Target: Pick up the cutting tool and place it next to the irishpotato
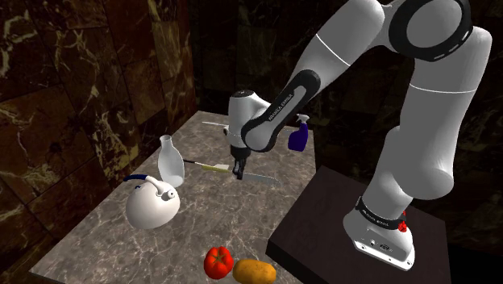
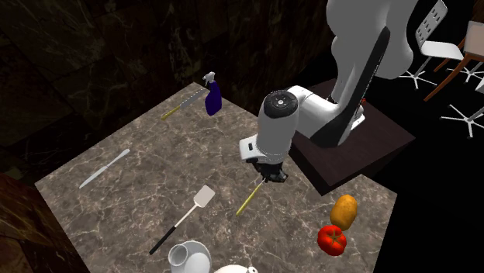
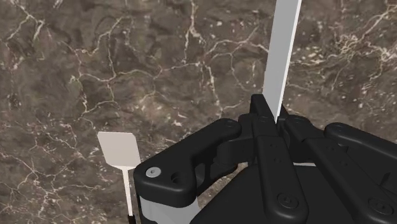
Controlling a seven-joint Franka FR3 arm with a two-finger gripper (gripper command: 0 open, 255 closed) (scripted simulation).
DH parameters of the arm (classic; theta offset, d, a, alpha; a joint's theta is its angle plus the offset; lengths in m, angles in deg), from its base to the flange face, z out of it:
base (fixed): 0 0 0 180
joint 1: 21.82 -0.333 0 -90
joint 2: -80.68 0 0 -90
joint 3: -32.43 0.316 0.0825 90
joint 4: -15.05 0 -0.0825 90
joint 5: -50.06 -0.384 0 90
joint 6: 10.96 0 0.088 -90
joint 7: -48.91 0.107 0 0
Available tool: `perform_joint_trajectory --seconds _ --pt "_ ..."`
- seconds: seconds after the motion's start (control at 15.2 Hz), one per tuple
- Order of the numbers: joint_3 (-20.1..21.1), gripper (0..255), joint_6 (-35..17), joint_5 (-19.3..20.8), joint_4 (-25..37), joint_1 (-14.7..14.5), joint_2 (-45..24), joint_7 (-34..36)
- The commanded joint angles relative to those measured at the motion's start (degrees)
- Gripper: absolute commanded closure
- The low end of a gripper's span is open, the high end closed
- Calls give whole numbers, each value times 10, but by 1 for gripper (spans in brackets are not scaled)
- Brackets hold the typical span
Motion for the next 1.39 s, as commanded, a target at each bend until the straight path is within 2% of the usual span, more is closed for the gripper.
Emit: perform_joint_trajectory --seconds 0.0,0.2,1.32 --pt "11 255 -8 2 -17 -19 9 32" --pt "29 255 -14 4 -35 -48 21 81" --pt "14 255 -139 28 -18 -57 -122 98"
